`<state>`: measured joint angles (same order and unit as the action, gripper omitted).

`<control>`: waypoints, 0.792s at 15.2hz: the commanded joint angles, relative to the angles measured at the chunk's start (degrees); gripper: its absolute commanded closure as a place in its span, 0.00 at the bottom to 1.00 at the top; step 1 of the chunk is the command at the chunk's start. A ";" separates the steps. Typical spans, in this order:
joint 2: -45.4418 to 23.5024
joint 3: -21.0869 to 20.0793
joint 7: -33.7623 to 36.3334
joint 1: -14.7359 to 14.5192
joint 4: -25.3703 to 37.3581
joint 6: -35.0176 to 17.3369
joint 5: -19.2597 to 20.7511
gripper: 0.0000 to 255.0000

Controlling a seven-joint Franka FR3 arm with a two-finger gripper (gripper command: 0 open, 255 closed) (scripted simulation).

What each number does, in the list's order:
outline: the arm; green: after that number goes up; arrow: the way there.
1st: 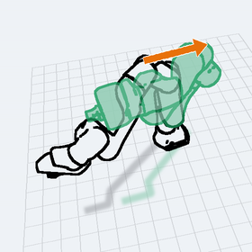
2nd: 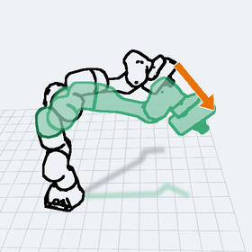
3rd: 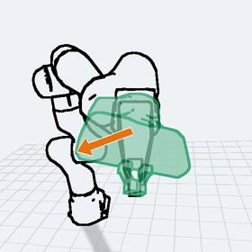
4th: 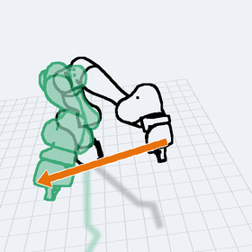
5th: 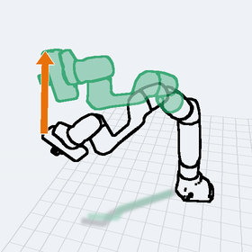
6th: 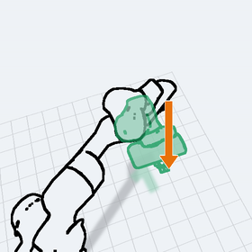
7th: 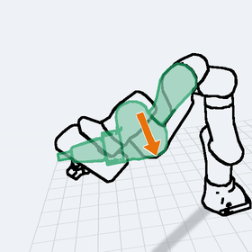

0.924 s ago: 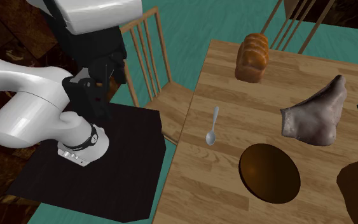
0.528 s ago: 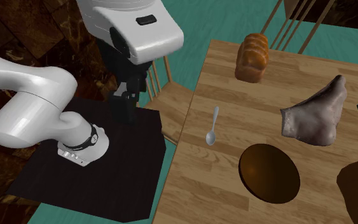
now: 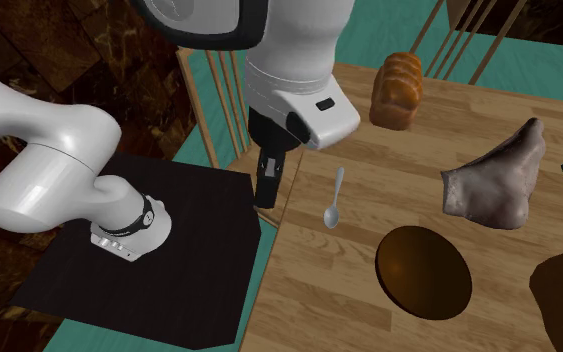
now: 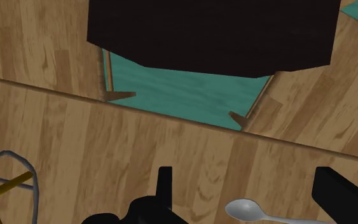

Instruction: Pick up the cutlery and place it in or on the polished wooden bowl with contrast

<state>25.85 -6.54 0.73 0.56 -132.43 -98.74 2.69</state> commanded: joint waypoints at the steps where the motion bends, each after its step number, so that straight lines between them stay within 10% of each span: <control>1: -4.02 -1.25 2.07 -0.27 0.22 -3.08 -0.15 0.00; 12: -27.89 -4.78 11.12 -1.08 8.84 -13.94 3.03 0.00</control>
<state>0.50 -11.00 10.77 -0.28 -124.92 -111.89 5.31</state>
